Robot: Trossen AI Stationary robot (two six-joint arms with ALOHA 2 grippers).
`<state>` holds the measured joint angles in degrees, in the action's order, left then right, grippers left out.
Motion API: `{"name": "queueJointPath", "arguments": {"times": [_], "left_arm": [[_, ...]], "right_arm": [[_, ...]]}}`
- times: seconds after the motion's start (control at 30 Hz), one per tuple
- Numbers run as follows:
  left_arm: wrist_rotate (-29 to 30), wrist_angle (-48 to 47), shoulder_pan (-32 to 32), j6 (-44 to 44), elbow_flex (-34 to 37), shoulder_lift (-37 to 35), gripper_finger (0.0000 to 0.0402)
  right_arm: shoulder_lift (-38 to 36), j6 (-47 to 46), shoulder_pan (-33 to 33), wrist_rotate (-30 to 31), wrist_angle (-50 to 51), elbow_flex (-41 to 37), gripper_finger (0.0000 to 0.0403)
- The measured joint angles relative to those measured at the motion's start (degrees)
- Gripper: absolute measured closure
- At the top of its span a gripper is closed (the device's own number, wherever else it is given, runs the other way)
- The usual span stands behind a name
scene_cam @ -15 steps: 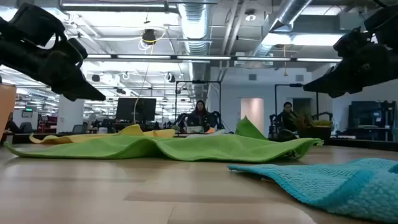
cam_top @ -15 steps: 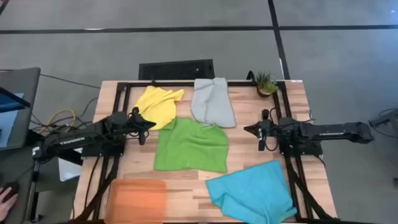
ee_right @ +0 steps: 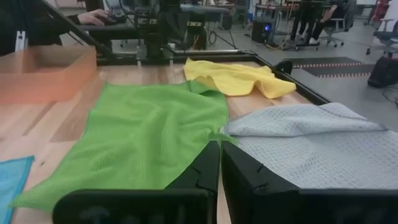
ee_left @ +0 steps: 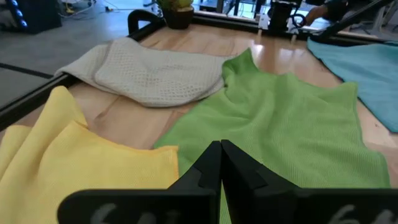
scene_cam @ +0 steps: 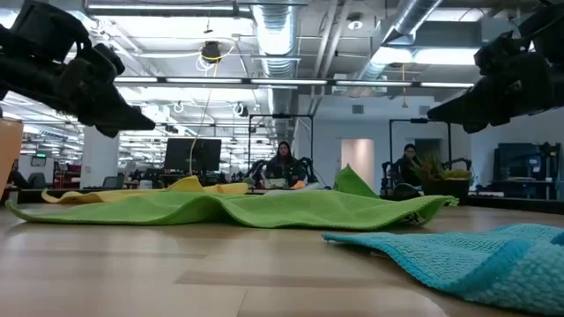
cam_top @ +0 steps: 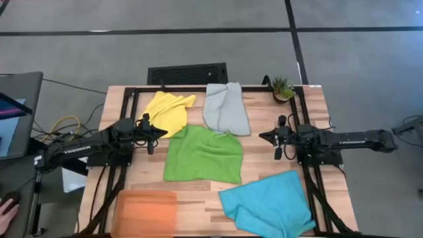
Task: Fold microfiber towels
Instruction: Fold the green towel
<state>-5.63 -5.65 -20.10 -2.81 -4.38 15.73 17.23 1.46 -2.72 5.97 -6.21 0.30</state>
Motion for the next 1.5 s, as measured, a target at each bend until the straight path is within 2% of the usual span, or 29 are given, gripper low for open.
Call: {"name": "queueJointPath", "arguments": {"times": [0.17, 0.3, 0.47, 0.63, 0.83, 0.97, 1.27, 1.4, 1.5], "left_arm": [[-1.2, 1.9, 0.0, -4.7, -0.1, 0.0, 0.0401], [-0.7, 3.7, 0.0, -7.2, -0.1, 0.0, 0.0401], [-0.6, 8.0, 0.0, -7.5, -0.2, 0.0, 0.0401], [-0.5, 9.9, 0.0, -7.5, -0.3, 0.0, 0.0401], [-0.6, 9.6, 0.0, -7.5, -0.3, 0.0, 0.0401], [-0.7, 9.5, 0.0, -7.5, -0.3, 0.0, 0.0401], [-3.8, 9.5, 0.0, -7.5, -0.3, 0.0, 0.0401], [-3.8, 9.4, 0.0, -7.5, -0.3, 0.0, 0.0401], [-3.9, 9.4, 0.0, -7.5, -0.3, 0.0, 0.0401]], "right_arm": [[0.0, -5.3, -0.1, -0.1, -0.5, 0.4, 0.0365], [0.0, -1.2, 1.3, -0.5, -0.7, 2.4, 0.0394], [0.0, 0.1, 2.6, 1.1, 0.1, 6.7, 0.0397], [3.0, 0.0, 3.4, 1.7, 7.2, 14.0, 0.0399], [14.9, -8.6, 4.6, 5.5, 19.7, 25.8, 0.0401], [24.2, -10.3, 5.6, 7.3, 25.5, 33.1, 0.0401], [41.1, -15.9, 8.4, 5.9, 36.2, 46.7, 0.0401], [47.3, -16.5, 8.8, 3.4, 36.6, 49.9, 0.0396], [51.3, -16.5, 8.6, 0.8, 36.7, 51.7, 0.0379]]}}
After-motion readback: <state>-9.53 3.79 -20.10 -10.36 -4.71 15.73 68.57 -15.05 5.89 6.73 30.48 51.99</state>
